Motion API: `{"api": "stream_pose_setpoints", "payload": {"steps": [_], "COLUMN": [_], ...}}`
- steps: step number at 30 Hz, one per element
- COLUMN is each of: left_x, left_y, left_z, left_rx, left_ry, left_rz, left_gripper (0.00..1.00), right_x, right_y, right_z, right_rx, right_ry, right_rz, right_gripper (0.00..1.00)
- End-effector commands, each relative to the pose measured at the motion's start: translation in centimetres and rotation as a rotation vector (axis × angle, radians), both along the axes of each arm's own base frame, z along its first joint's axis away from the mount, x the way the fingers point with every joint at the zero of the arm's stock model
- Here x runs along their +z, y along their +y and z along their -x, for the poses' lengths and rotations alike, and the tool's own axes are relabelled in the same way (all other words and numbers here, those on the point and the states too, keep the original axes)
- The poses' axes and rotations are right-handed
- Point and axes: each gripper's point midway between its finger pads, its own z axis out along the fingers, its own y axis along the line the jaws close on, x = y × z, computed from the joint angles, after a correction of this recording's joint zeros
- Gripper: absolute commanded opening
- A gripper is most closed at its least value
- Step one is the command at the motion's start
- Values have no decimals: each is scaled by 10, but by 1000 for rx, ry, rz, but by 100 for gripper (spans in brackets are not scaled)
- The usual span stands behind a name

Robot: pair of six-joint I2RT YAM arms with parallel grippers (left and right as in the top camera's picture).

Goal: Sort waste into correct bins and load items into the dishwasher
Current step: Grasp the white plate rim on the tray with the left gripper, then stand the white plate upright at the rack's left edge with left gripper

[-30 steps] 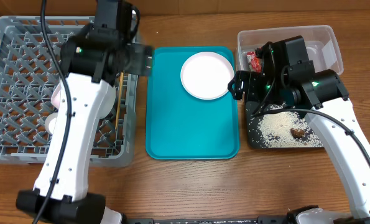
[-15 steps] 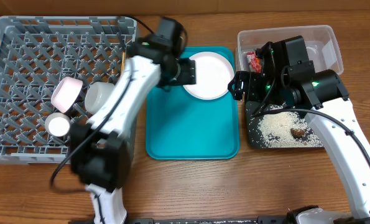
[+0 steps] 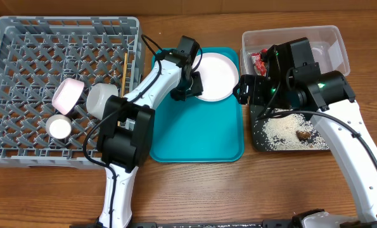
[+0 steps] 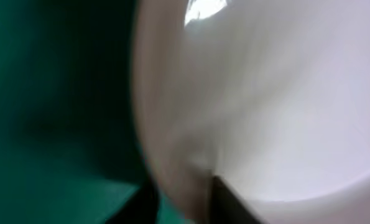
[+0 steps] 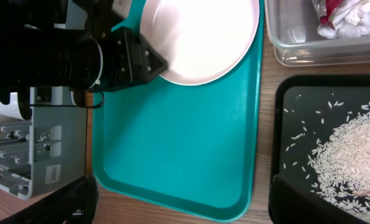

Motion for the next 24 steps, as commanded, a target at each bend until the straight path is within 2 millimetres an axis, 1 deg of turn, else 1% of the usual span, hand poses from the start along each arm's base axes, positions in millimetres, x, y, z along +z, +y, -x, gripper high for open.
{"api": "stream_pose_setpoints", "payload": {"steps": [1,3,4,6,7,8,9,10,11,12,13,15,17,19,21,24], "left_x": [-1,13,25,57,76,101,122,148,171,196,218,260,308,339,358,372], "left_y": [13,28,36,49,55,62,69,81,92,107,124,165,217,251,278,316], "left_z": [5,0,-5,-14,-19,-24,-26,-27,-27,-24,-19,-4,25,50,74,106], "left_rx": [-9,6,20,28,25,20,22,30,38,44,55,106,195,238,274,336], "left_ry": [25,-3,-27,-88,-128,-178,-220,-273,-317,-369,-412,-486,-545,-553,-525,-433], "left_rz": [-55,-109,-129,-141,-137,-132,-134,-150,-172,-217,-275,-441,-687,-864,-997,-1155], "left_gripper": [4,4,4,4,4,4,4,4,4,4,4,4,4,4,4,4], "right_x": [0,0,0,0,0,0,0,0,0,0,0,0,0,1,1,1], "right_y": [0,-1,-1,-1,-1,-1,-1,-1,-1,-1,-1,-1,0,0,0,0], "right_z": [1,1,1,1,1,1,1,1,1,1,1,1,1,0,0,0], "right_rx": [5,4,5,4,5,5,5,5,4,5,4,4,4,4,4,4], "right_ry": [-1,1,1,2,2,2,1,2,2,2,2,2,0,-2,-6,-6], "right_rz": [7,8,8,8,8,8,8,8,8,8,8,8,8,7,6,6], "right_gripper": [89,89,89,89,89,89,89,89,89,89,89,89,89,89,89,89]}}
